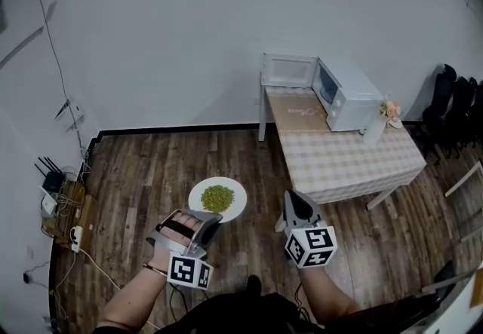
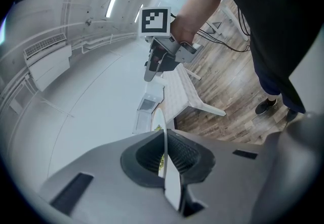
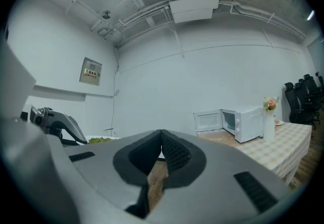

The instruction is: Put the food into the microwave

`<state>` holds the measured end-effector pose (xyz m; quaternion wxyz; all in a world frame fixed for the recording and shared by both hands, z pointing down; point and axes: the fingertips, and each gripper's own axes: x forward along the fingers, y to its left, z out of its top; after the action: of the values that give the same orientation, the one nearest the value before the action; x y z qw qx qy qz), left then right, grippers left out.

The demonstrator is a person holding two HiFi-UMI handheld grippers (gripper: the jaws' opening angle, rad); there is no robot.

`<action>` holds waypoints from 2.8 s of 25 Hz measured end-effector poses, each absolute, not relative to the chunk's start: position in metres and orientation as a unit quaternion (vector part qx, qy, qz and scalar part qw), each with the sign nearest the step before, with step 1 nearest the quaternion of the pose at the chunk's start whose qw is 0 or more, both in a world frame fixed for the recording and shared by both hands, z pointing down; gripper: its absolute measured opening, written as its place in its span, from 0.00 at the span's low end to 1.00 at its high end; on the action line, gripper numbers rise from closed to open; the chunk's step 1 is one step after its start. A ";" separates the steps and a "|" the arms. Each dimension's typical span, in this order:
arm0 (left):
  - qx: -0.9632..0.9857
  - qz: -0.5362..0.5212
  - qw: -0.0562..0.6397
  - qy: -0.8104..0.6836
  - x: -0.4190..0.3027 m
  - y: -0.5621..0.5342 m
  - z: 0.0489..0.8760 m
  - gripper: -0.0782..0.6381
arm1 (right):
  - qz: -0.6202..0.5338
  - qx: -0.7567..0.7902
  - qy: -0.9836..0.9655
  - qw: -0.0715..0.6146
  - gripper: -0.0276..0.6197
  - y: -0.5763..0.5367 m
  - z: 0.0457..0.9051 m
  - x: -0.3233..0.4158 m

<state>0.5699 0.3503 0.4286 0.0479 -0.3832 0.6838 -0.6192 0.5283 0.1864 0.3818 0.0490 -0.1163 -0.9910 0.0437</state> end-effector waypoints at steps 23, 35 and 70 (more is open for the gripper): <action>-0.352 -0.618 -0.012 0.703 0.481 0.283 0.430 0.14 | 0.043 -0.196 -0.979 0.046 0.06 0.133 0.384 0.435; -0.380 -0.615 0.019 0.691 0.429 0.272 0.434 0.14 | 0.049 -0.180 -0.980 0.063 0.06 0.138 0.399 0.385; -0.439 -0.610 0.082 0.654 0.216 0.351 0.446 0.14 | 0.033 -0.102 -0.990 0.088 0.06 0.213 0.410 0.188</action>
<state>0.2159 0.3509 0.4463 0.0820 -0.4390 0.6542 -0.6104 0.1882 0.2134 0.4098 0.0883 -0.1024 -0.9903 0.0331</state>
